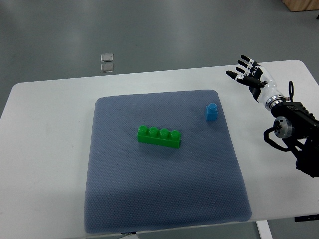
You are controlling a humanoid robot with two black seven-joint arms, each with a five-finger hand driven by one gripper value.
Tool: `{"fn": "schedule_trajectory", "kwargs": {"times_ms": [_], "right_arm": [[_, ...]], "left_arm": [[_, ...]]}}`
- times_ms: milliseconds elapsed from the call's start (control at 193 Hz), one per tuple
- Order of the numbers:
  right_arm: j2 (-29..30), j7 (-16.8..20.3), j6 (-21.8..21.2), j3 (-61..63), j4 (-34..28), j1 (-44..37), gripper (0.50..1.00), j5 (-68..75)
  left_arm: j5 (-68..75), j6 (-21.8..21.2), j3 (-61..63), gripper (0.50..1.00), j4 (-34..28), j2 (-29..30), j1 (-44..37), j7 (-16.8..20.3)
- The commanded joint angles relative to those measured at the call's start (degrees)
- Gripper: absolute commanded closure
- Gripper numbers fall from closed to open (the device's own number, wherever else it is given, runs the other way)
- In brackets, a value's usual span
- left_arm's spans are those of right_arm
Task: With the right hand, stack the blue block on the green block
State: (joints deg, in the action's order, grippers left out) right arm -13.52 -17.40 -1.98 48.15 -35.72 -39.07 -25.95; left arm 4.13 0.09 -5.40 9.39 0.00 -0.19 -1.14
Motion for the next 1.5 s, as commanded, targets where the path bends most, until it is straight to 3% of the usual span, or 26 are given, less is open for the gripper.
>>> {"fn": "schedule_trajectory", "kwargs": {"times_ms": [0, 1493], "right_arm": [[0.0, 0.0, 0.0, -0.1, -0.1, 0.1, 0.585, -0.1], [-0.1, 0.0, -4.0, -0.8, -1.0, -0.2, 0.585, -0.5]], "left_arm": [[0.0, 0.1, 0.1, 0.500, 0.2, 0.0, 0.0, 0.0], [0.0, 0.0, -0.1, 0.500, 0.0, 0.0, 0.0, -0.1]]}}
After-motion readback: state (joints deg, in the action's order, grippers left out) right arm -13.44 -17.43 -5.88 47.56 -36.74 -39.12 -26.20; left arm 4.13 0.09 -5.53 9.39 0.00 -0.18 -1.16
